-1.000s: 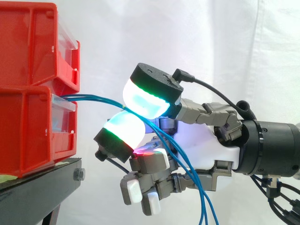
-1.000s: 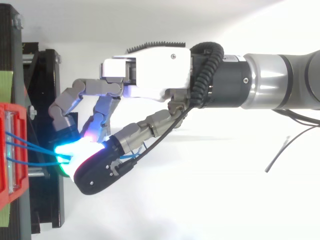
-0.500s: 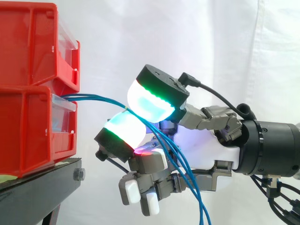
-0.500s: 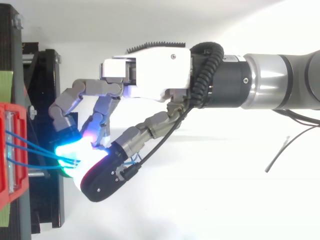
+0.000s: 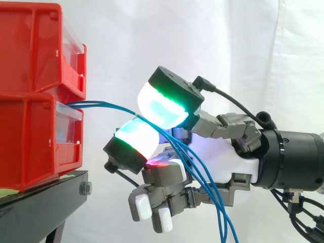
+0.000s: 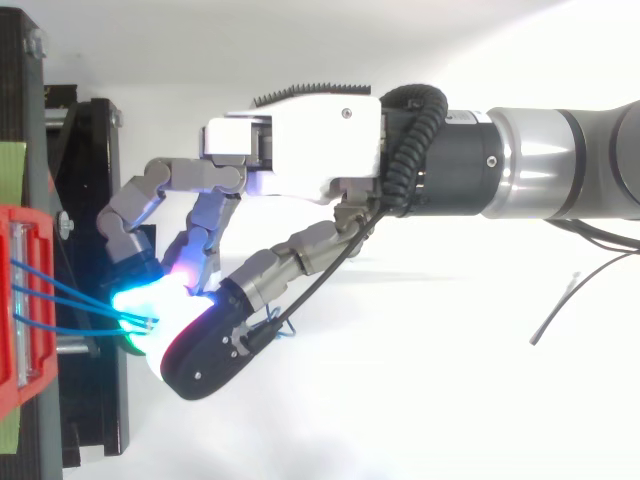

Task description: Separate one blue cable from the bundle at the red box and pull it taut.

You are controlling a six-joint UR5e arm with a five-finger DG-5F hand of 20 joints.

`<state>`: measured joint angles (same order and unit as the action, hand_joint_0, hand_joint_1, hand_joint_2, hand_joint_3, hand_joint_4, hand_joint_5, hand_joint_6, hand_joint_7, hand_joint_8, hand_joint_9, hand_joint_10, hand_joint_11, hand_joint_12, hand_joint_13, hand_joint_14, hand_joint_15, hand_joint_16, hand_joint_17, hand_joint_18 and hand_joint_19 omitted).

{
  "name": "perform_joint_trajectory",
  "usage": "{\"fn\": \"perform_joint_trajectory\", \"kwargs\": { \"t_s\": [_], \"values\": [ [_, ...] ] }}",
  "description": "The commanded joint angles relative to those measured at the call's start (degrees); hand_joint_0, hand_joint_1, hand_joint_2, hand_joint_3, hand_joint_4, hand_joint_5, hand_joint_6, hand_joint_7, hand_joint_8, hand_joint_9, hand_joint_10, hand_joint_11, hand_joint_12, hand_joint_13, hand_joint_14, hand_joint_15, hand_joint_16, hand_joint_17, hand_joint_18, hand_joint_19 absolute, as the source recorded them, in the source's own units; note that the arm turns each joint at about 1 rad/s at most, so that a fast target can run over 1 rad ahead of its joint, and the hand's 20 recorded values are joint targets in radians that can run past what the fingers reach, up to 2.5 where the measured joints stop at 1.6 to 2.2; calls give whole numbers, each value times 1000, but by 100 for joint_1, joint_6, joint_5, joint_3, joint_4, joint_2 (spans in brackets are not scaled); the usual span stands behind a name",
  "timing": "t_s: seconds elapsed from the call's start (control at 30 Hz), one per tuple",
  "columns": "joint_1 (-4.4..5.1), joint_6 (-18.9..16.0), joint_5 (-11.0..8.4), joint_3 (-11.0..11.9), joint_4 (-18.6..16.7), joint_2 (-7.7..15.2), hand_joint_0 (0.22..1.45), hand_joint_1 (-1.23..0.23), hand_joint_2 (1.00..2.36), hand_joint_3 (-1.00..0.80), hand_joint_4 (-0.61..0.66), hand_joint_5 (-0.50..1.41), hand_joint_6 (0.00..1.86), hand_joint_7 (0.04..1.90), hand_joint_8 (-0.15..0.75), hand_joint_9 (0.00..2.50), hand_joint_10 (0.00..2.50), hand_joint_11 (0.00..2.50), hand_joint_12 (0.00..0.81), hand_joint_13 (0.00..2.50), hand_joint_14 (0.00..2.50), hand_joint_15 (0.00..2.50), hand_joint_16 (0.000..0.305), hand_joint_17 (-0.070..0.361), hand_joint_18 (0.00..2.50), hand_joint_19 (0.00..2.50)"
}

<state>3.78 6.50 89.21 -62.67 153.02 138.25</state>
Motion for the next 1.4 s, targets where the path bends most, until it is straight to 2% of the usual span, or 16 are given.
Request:
{"fn": "perform_joint_trajectory", "kwargs": {
  "t_s": [0.0, 0.13, 0.2, 0.43, 0.63, 0.7, 0.77, 0.83, 0.87, 0.93, 1.03, 1.2, 1.23, 1.37],
  "values": [
    [0, 0, 0, 1, 0, 0, 604, -559, 1000, -500, 4, -117, 867, 1167, 264, 1231, 28, 1121, 351, 959, 26, 675, 47, 106, 855, 872],
    [0, 0, 0, 1, 0, 0, 600, -485, 1000, -500, 29, -108, 843, 1186, 259, 1234, 26, 1105, 353, 961, 25, 674, 47, 106, 852, 882],
    [0, 9, 0, 1, 0, 0, 576, -504, 1000, -500, 59, -108, 839, 1207, 267, 1236, 28, 1108, 360, 965, 24, 681, 48, 108, 856, 879],
    [0, 0, -18, 1, 0, 0, 469, -730, 1000, -500, 120, -124, 850, 1176, 303, 1229, 26, 1127, 395, 988, 24, 664, 56, 126, 925, 849],
    [0, 0, -26, 1, 0, 0, 476, -935, 1000, -500, 129, -158, 875, 1128, 296, 1181, 24, 1170, 385, 975, 25, 675, 55, 123, 919, 828],
    [9, 0, -26, 1, 0, 0, 493, -960, 1000, -500, 126, -168, 880, 1108, 288, 1172, 25, 1174, 375, 973, 23, 672, 53, 120, 910, 823],
    [9, 0, -44, 1, 0, 0, 546, -948, 1000, -500, 116, -173, 880, 1105, 270, 1158, 26, 1192, 362, 964, 24, 678, 50, 113, 886, 831],
    [18, 0, -62, 1, 0, 0, 662, -857, 1000, -500, 97, -176, 874, 1085, 260, 1151, 27, 1191, 349, 961, 26, 684, 48, 107, 868, 842],
    [9, 0, -62, 1, 0, 0, 667, -842, 1000, -500, 88, -176, 869, 1094, 259, 1151, 26, 1190, 348, 964, 26, 678, 48, 108, 867, 841],
    [18, 0, -62, 1, 0, 0, 635, -828, 1012, -349, 62, -181, 856, 1137, 263, 1152, 27, 1191, 357, 964, 26, 679, 49, 110, 861, 871],
    [18, 0, -62, 1, -9, 0, 604, -749, 1014, -305, 84, -183, 833, 1115, 265, 1137, 27, 1166, 356, 949, 25, 688, 49, 111, 845, 875],
    [18, 0, -70, 1, -9, 0, 593, -688, 1012, -319, 119, -166, 787, 1040, 269, 1138, 29, 1129, 356, 941, 24, 684, 50, 113, 828, 895],
    [18, 0, -70, 10, 0, 0, 594, -675, 1013, -332, 109, -152, 750, 1101, 266, 1137, 28, 1137, 362, 940, 25, 691, 50, 113, 826, 897],
    [18, 0, -70, 10, 0, 0, 602, -685, 1005, -432, 112, -144, 728, 1144, 269, 1139, 28, 1149, 362, 943, 26, 689, 50, 112, 828, 886]
  ]
}}
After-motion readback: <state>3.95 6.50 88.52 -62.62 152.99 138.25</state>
